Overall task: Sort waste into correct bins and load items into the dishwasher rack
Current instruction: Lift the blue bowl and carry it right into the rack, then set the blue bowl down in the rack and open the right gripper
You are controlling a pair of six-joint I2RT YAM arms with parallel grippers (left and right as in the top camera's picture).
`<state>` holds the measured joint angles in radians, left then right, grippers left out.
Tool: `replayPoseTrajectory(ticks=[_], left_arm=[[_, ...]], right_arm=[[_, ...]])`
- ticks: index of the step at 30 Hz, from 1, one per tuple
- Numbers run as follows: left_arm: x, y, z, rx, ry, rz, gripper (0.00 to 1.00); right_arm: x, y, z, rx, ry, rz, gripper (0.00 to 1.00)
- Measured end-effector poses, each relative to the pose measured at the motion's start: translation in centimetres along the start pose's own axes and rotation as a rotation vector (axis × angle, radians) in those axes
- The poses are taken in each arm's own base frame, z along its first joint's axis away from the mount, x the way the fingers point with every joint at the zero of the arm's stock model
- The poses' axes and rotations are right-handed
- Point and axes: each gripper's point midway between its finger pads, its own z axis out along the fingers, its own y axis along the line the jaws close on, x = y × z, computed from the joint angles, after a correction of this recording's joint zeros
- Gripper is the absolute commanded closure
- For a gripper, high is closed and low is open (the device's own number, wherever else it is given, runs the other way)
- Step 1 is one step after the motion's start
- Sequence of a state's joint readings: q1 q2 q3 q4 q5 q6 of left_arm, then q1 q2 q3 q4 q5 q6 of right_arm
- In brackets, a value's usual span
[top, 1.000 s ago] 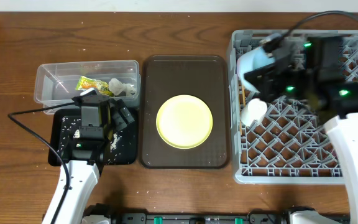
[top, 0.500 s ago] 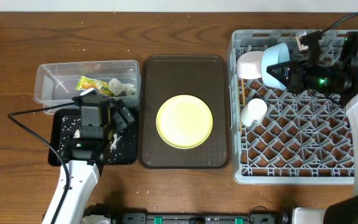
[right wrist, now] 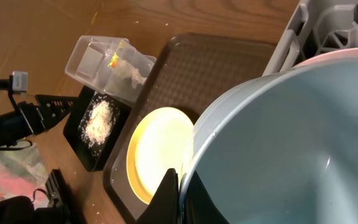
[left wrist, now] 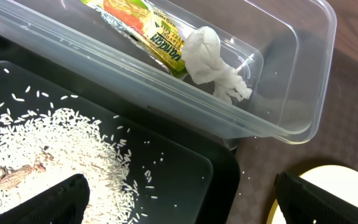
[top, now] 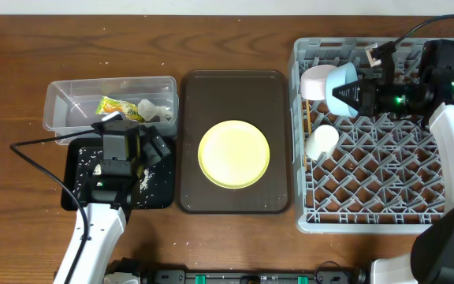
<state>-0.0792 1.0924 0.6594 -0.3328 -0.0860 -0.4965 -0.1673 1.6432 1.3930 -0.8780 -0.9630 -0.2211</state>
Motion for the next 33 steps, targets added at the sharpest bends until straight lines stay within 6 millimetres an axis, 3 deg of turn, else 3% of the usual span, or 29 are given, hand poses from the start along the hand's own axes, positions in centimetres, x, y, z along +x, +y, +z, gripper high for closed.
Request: replayPoseTrajectory(ticks=[13, 20, 28, 33], left_arm=[[0.0, 0.0, 0.0, 0.0, 0.0, 0.0, 0.02], [0.0, 0.0, 0.0, 0.0, 0.0, 0.0, 0.02], [0.0, 0.0, 0.0, 0.0, 0.0, 0.0, 0.02], [0.0, 0.0, 0.0, 0.0, 0.0, 0.0, 0.02]], right_arm=[[0.4, -1.7, 0.5, -0.012, 0.01, 0.037, 0.99], [0.1, -2.0, 0.3, -0.125, -0.029, 0.045, 0.99], [1.8, -4.7, 0.3, -0.198, -0.024, 0.172, 0.99], [2.1, -5.7, -1.1, -0.224, -0.058, 0.209, 0.99]])
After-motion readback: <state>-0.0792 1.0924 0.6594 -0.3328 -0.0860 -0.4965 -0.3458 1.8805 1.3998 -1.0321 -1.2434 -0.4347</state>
